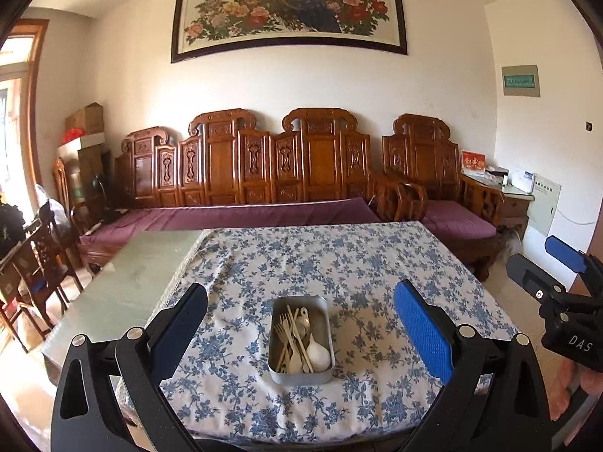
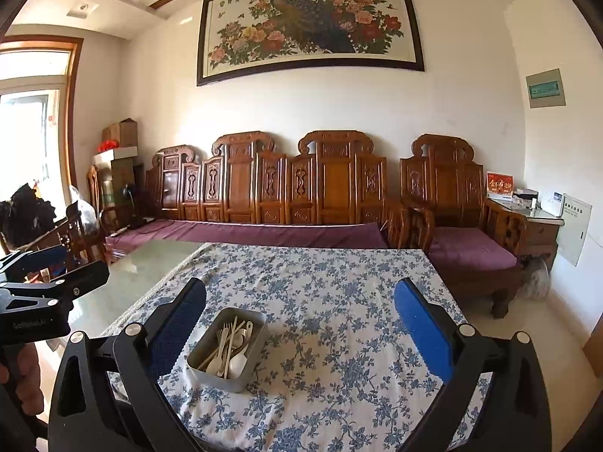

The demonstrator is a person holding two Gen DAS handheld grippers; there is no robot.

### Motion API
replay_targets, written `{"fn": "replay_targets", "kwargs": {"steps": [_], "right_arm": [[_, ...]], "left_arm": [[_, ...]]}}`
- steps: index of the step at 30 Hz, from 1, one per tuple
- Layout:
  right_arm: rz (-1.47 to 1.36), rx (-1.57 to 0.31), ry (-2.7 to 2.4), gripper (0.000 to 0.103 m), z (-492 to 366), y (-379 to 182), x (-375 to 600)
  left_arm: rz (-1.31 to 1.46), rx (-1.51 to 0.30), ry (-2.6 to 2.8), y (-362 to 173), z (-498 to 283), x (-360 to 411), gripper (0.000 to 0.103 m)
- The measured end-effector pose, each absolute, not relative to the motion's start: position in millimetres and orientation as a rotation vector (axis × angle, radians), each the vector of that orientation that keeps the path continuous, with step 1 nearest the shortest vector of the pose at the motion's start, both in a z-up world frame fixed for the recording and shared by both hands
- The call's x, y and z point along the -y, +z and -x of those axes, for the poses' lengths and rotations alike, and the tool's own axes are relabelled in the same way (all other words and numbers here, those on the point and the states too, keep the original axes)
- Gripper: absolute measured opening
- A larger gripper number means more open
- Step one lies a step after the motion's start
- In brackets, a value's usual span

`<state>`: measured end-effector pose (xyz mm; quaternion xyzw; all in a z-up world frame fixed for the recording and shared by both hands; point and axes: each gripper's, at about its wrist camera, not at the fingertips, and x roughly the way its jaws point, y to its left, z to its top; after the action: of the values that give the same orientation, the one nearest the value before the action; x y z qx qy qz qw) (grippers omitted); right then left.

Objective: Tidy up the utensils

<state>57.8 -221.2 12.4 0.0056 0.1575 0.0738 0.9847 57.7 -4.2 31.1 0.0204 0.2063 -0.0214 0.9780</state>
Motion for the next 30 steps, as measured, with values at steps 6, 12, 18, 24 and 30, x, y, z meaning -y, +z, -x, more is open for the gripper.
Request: {"fn": "replay_targets", "kwargs": {"steps": [6, 12, 18, 24, 30], "right_arm": [[-0.019, -0.319, 0.148, 0.101, -57.0, 13.2, 224.0], [-0.021, -0.315, 0.147, 0.101, -58.1, 13.1, 222.8], [-0.026, -0.315, 0.151, 0.101, -58.7, 12.5, 221.5], [-0.028, -0.313, 0.152, 0.101, -56.8, 12.8, 220.1], [-0.027, -0.311, 0.153, 0.101, -56.7, 13.3, 219.3]], "left_arm": [[-0.050, -0.409, -0.034, 31.4, -54.4, 6.7, 0.095], [-0.048, -0.412, -0.033, 31.2, -54.0, 7.6, 0.096], [-0.050, -0.412, -0.034, 30.8, -54.5, 7.3, 0.095], [-0.051, -0.408, -0.033, 30.5, -53.7, 6.5, 0.095], [-0.047, -0.411, -0.036, 29.7, -53.3, 5.3, 0.095]]}}
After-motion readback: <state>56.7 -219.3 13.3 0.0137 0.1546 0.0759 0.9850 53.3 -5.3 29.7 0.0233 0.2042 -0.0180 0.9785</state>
